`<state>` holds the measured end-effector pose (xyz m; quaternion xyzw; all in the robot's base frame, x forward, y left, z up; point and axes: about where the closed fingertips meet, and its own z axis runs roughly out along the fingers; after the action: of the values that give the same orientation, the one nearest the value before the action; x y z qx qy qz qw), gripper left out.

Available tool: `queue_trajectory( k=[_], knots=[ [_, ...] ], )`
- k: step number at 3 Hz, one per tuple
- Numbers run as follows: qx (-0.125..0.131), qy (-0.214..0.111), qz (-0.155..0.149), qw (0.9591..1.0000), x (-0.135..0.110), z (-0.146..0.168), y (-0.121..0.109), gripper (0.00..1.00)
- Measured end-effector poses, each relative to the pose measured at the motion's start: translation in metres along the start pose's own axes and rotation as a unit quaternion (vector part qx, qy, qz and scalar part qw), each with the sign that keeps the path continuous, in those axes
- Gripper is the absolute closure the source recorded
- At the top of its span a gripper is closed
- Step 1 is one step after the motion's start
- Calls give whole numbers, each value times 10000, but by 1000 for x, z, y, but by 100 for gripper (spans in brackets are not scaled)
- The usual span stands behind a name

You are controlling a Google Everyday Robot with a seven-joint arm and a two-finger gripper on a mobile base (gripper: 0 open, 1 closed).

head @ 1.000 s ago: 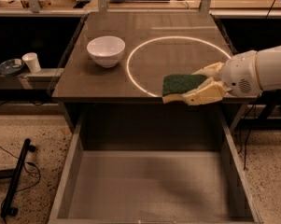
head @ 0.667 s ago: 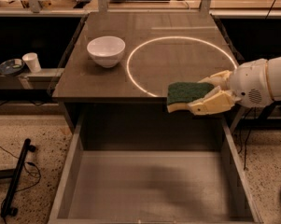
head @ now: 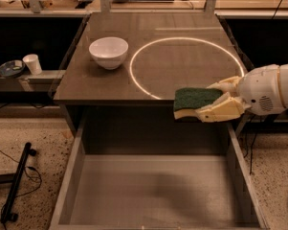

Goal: Place sponge into top drawer

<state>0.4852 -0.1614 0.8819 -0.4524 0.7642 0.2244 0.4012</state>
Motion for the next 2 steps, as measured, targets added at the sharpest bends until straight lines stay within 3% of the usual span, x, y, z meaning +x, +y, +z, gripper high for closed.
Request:
queue_trajectory(
  k=[2],
  knots=[
    [-41,291,243,9993,30,14,11,100]
  ],
)
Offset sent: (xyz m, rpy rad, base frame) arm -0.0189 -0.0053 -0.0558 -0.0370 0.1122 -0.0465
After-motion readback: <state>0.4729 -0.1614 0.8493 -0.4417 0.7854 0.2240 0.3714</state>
